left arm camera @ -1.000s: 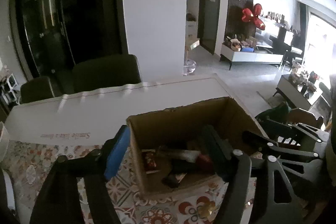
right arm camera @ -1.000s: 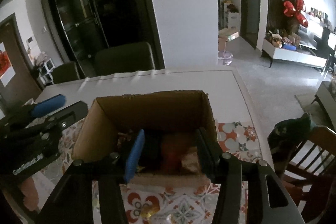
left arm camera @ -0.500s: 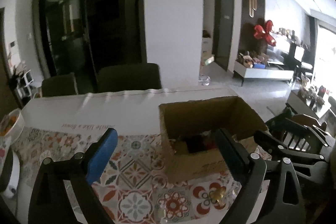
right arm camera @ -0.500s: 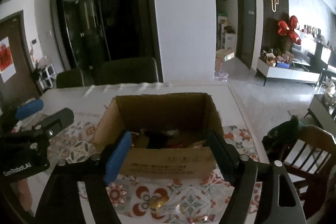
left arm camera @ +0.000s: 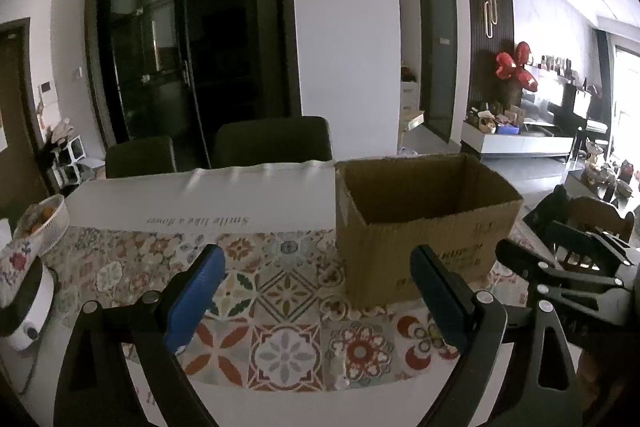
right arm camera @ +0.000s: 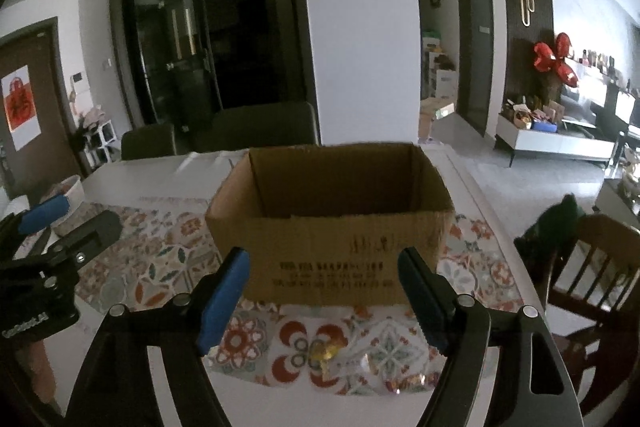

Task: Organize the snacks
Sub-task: 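Move both tools back from the box toward the remaining candies, then grasp the small white item with left tool while right tool grasps the yellow candy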

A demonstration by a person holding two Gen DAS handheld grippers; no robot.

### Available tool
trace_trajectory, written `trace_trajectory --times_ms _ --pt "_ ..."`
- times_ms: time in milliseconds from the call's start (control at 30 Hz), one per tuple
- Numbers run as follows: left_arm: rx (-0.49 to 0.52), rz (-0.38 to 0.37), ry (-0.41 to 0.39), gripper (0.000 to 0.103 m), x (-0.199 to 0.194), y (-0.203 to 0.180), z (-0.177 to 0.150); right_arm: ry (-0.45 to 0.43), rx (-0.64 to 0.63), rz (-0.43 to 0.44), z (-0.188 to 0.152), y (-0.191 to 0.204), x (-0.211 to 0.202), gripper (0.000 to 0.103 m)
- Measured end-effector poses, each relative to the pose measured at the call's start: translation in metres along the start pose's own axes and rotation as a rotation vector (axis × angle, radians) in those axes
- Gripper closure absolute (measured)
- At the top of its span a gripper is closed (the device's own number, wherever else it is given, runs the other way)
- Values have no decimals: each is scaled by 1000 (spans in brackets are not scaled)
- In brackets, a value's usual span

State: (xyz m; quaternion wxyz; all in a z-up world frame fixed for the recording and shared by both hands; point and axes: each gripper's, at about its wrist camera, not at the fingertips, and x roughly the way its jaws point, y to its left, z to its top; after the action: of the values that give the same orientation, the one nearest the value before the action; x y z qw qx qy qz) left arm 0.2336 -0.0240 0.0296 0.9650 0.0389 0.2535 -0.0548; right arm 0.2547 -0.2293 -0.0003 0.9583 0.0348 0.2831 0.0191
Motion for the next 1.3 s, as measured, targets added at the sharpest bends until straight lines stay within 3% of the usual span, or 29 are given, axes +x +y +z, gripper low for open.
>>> trace_trajectory --times_ms 533,767,1300 --pt "-42 -5 125 27 17 9 -75 52 32 -14 -62 4 18 27" --pt "-49 -17 200 35 33 7 -104 116 49 -12 -83 2 40 35" --pt "-65 -48 313 47 86 -7 -129 209 89 7 -104 -7 81 49"
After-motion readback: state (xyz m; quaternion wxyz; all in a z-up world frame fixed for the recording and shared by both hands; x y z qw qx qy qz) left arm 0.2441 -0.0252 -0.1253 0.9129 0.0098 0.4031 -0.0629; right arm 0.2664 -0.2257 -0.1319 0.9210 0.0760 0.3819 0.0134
